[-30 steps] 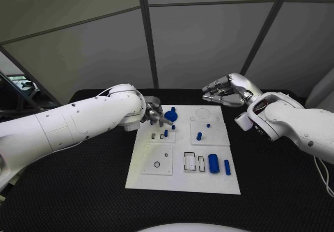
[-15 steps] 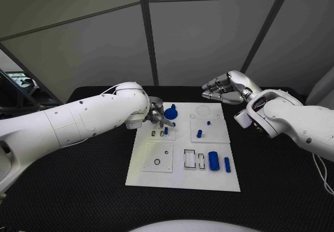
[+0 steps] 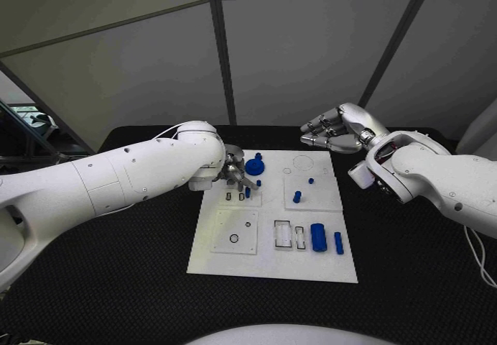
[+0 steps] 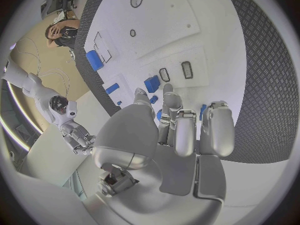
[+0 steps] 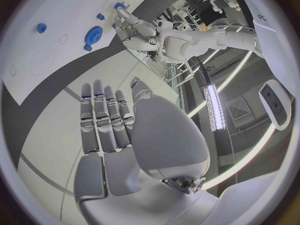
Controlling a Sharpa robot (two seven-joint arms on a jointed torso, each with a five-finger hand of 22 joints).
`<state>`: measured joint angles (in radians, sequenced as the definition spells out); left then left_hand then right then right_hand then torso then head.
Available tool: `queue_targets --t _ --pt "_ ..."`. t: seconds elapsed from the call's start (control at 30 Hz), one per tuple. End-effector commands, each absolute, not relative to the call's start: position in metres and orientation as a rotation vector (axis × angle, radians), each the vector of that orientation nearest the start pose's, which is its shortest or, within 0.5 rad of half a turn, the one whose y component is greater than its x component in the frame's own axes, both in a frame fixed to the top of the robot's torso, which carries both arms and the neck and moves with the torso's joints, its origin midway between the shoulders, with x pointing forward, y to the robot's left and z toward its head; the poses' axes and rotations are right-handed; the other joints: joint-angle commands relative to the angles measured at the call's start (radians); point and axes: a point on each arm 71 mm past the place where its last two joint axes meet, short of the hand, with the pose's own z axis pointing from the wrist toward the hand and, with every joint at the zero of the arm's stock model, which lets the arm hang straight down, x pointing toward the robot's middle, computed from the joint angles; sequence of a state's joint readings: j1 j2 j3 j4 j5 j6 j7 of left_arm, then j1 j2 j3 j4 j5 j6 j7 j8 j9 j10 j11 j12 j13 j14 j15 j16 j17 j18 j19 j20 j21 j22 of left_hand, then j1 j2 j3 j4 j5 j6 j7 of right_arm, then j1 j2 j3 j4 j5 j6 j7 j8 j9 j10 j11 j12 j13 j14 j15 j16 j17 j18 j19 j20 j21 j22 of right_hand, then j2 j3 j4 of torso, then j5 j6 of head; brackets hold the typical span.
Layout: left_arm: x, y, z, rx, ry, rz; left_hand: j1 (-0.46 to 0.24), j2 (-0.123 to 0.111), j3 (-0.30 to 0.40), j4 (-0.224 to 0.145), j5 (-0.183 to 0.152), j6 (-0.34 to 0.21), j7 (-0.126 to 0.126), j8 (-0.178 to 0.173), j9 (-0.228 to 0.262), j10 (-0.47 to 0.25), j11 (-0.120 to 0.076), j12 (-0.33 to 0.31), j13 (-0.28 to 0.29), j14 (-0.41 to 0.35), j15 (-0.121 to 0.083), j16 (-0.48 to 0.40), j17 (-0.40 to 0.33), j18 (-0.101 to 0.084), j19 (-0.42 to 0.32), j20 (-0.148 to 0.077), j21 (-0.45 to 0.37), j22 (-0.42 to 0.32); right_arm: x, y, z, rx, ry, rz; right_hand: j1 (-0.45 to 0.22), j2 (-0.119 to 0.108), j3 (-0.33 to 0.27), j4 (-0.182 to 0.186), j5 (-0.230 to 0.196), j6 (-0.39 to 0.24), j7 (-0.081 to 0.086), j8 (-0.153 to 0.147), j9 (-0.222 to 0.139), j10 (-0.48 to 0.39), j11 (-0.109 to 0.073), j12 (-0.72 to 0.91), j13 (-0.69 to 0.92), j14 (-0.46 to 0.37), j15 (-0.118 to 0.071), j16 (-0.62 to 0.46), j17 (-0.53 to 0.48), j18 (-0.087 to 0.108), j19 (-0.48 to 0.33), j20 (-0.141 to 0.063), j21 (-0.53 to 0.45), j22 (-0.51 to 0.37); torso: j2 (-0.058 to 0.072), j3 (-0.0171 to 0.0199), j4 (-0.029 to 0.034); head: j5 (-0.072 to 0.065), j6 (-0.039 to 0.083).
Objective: Assemble the parts on the task board
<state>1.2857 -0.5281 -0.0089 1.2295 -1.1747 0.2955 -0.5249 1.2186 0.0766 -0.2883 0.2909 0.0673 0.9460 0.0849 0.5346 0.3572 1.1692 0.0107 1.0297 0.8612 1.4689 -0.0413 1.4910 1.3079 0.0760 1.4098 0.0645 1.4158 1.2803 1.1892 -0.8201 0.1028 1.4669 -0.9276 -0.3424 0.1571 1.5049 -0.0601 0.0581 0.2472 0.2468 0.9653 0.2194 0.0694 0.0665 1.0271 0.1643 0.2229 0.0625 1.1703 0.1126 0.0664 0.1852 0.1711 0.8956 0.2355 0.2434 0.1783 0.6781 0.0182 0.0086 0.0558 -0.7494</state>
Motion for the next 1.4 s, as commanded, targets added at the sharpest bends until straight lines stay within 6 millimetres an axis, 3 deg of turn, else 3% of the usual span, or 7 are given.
queue_targets --t 0.03,0.67,0.97,1.03,1.17,1.4 --pt "0.5366 0.1366 -0.1925 0.055 2.332 -0.327 -0.001 0.009 0.003 -0.006 -0.005 -0.004 -0.002 0.008 0.003 -0.007 0.002 -0.007 -0.015 0.073 -0.007 -0.002 0.177 -0.014 0.001 -0.002 0.001 -0.003 0.5101 -0.2039 -0.1331 0.261 1.515 1.103 -0.008 0.000 -0.004 0.000 0.005 -0.002 0.006 -0.003 -0.001 -0.010 0.001 -0.006 0.000 -0.002 0.005 -0.003 -0.002 0.012 0.007 0.002 -0.004 -0.002 0.000 0.0004 -0.0002 0.000 -0.001" --pt "0.5340 0.1314 -0.1924 0.060 2.340 -0.364 0.025 0.023 0.014 -0.013 -0.001 -0.009 -0.004 0.026 0.021 -0.013 0.000 -0.013 -0.018 0.073 -0.008 -0.002 0.177 -0.014 -0.001 -0.002 0.002 0.000 0.5136 -0.2032 -0.1361 0.264 1.536 1.094 -0.011 0.002 -0.006 0.001 0.008 -0.002 0.006 -0.002 0.000 -0.010 0.001 -0.005 0.000 -0.002 0.006 -0.003 -0.004 0.012 0.008 0.003 -0.007 -0.004 0.001 0.0006 0.0003 0.001 -0.003" --pt "0.5329 0.1293 -0.1912 0.042 2.329 -0.397 0.079 0.052 0.053 -0.037 0.005 -0.025 -0.006 0.047 0.046 -0.015 -0.002 -0.017 -0.019 0.073 -0.010 -0.003 0.178 -0.013 -0.004 -0.004 0.001 0.002 0.5154 -0.2020 -0.1370 0.262 1.538 1.090 -0.012 0.005 -0.008 -0.001 0.019 -0.002 0.006 -0.001 0.000 -0.011 0.000 -0.002 0.000 -0.009 0.005 -0.004 -0.012 0.012 0.008 0.005 -0.018 -0.011 0.002 0.0000 0.0001 0.002 -0.007" --pt "0.5321 0.1286 -0.1907 0.041 2.327 -0.403 0.095 0.058 0.065 -0.047 0.005 -0.027 -0.007 0.052 0.051 -0.014 -0.003 -0.017 -0.018 0.074 -0.011 -0.002 0.179 -0.013 -0.004 -0.004 0.001 0.003 0.5160 -0.2018 -0.1373 0.262 1.539 1.089 -0.011 0.006 -0.008 -0.002 0.028 -0.002 0.005 -0.001 0.000 -0.011 0.000 -0.002 0.000 -0.010 0.004 -0.004 -0.014 0.012 0.009 0.006 -0.022 -0.014 0.002 -0.0001 -0.0006 0.002 -0.007" --pt "0.5304 0.1273 -0.1904 0.036 2.329 -0.415 0.124 0.071 0.091 -0.065 0.005 -0.033 -0.010 0.059 0.061 -0.013 -0.006 -0.019 -0.017 0.074 -0.013 -0.001 0.180 -0.013 -0.005 -0.006 0.000 0.005 0.5171 -0.2014 -0.1380 0.263 1.541 1.087 -0.005 0.007 -0.005 -0.006 0.087 -0.003 0.005 -0.001 0.000 -0.014 -0.001 0.000 0.000 -0.011 0.003 -0.003 -0.023 0.012 0.016 0.007 -0.034 -0.023 0.001 -0.0005 0.0002 0.001 -0.008" --pt "0.5284 0.1283 -0.1909 0.024 2.348 -0.428 0.169 0.090 0.144 -0.097 0.005 -0.037 -0.020 0.075 0.081 -0.004 -0.014 -0.017 -0.010 0.075 -0.020 0.001 0.182 -0.014 -0.004 -0.012 0.001 0.010 0.5187 -0.2010 -0.1394 0.265 1.550 1.083 -0.002 0.006 0.000 -0.007 0.112 -0.004 0.005 -0.002 0.000 -0.015 -0.001 0.001 0.000 -0.011 0.003 -0.002 -0.029 0.013 0.022 0.006 -0.041 -0.029 0.001 -0.0001 -0.0002 0.001 -0.009"
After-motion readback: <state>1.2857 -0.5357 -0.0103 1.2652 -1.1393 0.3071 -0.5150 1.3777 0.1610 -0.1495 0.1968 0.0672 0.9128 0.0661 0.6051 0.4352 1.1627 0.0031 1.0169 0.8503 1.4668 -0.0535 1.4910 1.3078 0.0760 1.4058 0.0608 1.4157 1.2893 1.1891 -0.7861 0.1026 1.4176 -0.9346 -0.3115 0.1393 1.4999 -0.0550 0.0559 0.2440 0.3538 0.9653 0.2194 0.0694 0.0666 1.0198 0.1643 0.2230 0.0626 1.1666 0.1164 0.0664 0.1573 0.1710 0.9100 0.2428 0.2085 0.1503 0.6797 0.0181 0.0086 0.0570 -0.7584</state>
